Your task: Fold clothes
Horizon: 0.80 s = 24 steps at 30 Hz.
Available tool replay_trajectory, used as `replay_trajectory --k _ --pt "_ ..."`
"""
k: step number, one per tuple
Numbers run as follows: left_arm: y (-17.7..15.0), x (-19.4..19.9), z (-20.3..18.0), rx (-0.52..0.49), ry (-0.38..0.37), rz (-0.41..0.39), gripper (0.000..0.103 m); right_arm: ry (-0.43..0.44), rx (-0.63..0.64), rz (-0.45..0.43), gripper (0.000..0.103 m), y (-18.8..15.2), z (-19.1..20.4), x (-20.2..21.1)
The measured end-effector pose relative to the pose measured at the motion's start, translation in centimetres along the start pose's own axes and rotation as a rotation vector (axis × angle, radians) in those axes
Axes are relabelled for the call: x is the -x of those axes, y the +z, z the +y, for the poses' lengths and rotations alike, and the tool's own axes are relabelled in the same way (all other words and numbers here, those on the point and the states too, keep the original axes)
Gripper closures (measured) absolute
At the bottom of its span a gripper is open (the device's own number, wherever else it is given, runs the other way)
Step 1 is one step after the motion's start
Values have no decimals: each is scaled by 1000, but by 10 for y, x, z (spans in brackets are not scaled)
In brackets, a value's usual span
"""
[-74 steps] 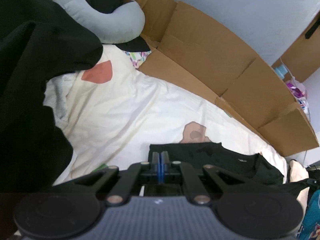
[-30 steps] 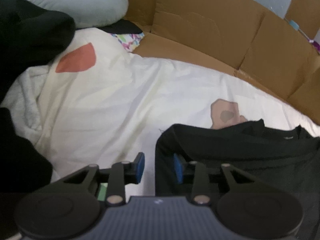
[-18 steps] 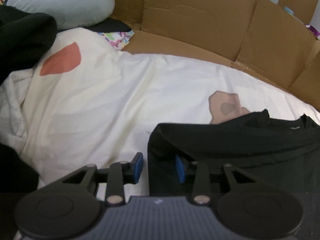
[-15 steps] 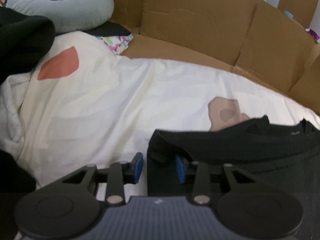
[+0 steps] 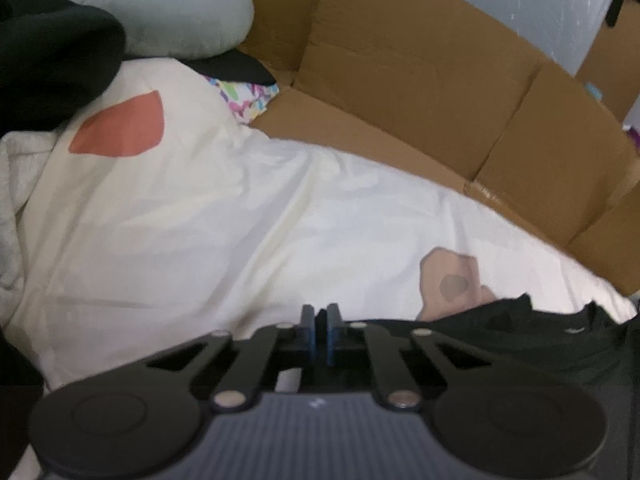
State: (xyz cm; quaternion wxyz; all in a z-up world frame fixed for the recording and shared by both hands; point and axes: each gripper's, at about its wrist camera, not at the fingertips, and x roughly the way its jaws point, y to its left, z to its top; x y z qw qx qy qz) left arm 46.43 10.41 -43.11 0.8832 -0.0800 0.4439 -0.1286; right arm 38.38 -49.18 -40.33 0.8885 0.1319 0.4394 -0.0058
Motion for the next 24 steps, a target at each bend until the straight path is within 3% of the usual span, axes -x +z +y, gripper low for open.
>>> replay_trajectory --k 3,8,11,13,15,18,21,24 --pt "0 8 7 20 3 -37 99 -27 -32 -23 100 1 -5 5" --pt "-2 12 13 34 -1 -34 99 -53 -61 -5 100 -3 -12 3" --pt "-1 14 17 75 -17 -34 91 -29 -72 -10 99 -3 -10 4" --pt "-1 17 17 69 -10 -50 74 -24 -73 -10 97 -2 -11 6" --pt "-2 17 18 71 -17 -49 65 -30 -63 -11 89 -1 -10 8" --pt "-4 16 17 52 -37 -37 63 -29 -66 -2 72 -2 -13 7" --pt "-9 13 15 17 -51 -18 63 -27 -69 8 70 -5 -14 4" --pt "-13 10 10 -27 -44 -10 73 -20 -63 4 70 -9 -14 1"
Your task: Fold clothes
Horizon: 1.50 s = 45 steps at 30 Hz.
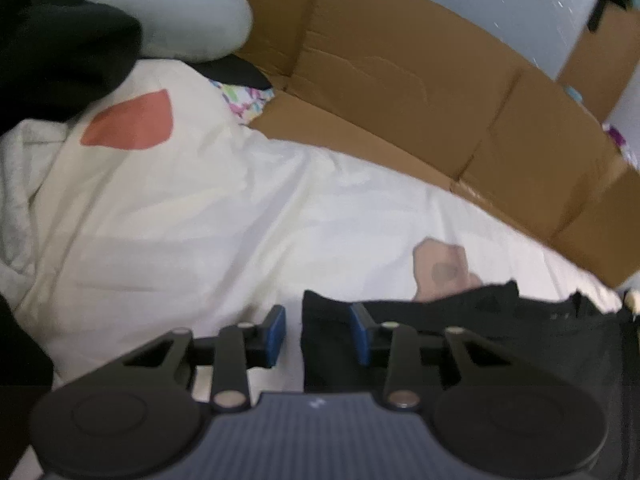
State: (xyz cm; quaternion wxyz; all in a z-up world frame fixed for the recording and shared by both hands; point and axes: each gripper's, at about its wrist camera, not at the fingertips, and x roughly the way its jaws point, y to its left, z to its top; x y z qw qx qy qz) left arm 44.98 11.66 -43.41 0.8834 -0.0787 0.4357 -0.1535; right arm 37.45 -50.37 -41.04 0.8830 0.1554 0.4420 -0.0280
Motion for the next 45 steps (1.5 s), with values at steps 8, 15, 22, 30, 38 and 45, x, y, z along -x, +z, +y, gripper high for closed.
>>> replay_trajectory --k 8,15,22,30,38,45 --pt "1 12 -4 -30 11 -60 100 -6 40 -38 96 1 6 5" --pt "2 38 -9 -36 22 -129 101 -10 64 -92 100 3 10 27" --pt "11 61 -15 -33 19 -195 101 -8 63 -137 100 4 14 45" --pt "25 58 -18 -51 50 -213 101 -16 53 -143 100 10 15 45" --pt "41 23 -18 -76 103 -150 101 -39 50 -74 100 19 16 16" --pt "38 -7 -16 -58 142 -49 99 -73 47 -48 100 19 14 -3"
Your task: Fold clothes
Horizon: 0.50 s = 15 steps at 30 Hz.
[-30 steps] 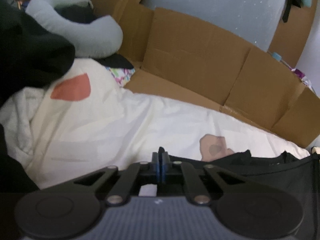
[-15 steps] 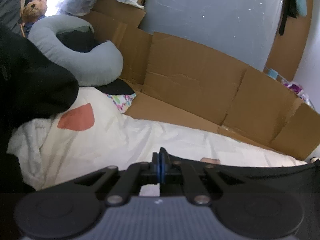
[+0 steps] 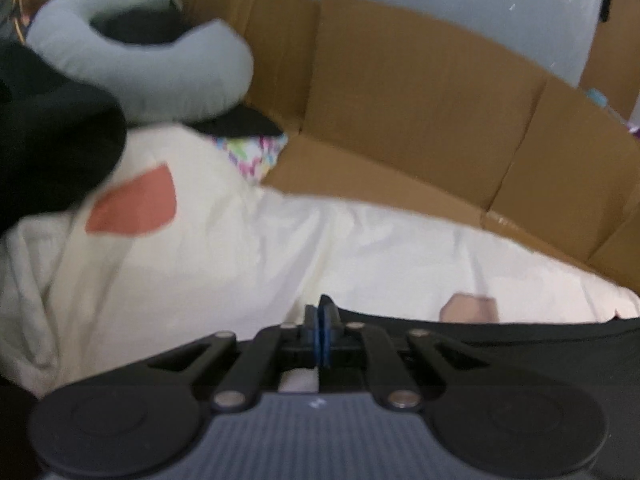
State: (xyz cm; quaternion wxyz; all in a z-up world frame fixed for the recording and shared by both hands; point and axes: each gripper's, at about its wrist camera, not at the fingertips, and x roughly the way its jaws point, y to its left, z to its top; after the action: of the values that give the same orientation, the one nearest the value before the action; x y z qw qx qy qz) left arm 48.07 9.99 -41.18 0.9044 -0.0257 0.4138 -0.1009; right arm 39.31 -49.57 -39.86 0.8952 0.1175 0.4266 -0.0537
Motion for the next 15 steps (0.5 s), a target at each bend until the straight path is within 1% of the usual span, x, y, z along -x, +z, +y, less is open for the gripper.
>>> replay_trajectory --k 1,3,5,6,7,8,9,10,11,13,15 --pt "-1 -2 0 2 4 14 96 -2 4 2 100 0 0 -1" --pt "-2 0 1 8 12 22 94 -1 2 11 98 2 1 -1" --pt "-2 8 2 18 17 18 92 -10 -12 7 92 6 0 4" --pt "-3 13 3 23 15 14 89 -17 -18 -2 91 8 -1 8" --pt "-3 19 2 24 6 15 85 -9 -20 -7 87 10 -2 14" --pt "-3 25 1 24 -2 18 82 -1 -22 -11 79 11 -2 19" --pt "-4 31 1 24 -10 21 73 7 -25 -16 74 12 -2 25" --pt "-6 38 -2 20 -18 22 67 15 -18 -19 66 12 -1 31" --pt "-9 46 -5 16 -26 23 65 30 -7 -15 64 10 1 37" --pt "-14 61 -10 8 -43 25 58 59 15 -7 63 5 5 50" --pt "-21 75 -17 -8 -46 37 54 76 36 -2 63 0 10 64"
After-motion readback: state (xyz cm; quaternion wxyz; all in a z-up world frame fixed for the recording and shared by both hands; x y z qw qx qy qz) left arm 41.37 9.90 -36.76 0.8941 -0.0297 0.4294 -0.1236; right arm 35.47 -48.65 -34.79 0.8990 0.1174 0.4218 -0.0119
